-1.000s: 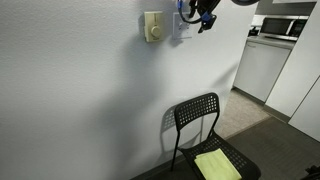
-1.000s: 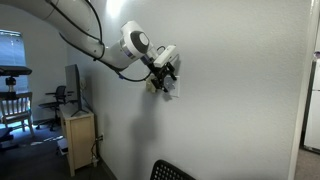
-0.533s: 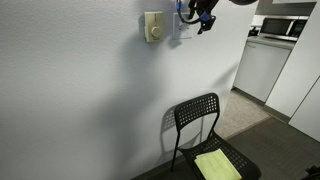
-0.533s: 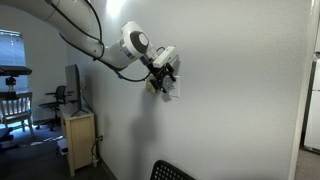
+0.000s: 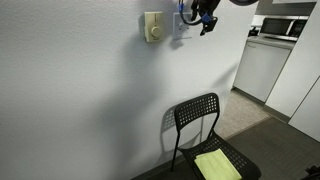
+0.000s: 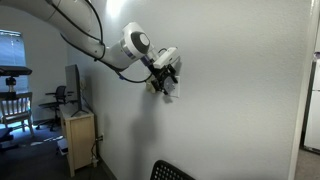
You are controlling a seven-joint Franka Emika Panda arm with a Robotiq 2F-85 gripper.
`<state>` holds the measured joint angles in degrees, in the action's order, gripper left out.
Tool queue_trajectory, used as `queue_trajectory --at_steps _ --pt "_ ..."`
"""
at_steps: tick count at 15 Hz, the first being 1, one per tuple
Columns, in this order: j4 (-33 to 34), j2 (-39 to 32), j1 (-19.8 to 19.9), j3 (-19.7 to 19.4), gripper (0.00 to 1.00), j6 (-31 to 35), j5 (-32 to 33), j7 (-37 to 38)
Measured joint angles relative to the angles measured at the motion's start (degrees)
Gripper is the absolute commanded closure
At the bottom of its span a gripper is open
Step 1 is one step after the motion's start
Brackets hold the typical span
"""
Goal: Turn on both buttons on the switch and then turn off the first button
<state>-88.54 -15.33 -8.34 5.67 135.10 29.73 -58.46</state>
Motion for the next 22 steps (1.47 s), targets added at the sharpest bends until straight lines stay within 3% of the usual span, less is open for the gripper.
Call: queue_trajectory --at_steps 12,22 --pt "0.0 -0.5 -0.8 0.2 0.00 0.0 -0.2 0.0" --pt "0.8 -2.2 -0.8 0.4 0.00 -1.5 -4.6 -0.8"
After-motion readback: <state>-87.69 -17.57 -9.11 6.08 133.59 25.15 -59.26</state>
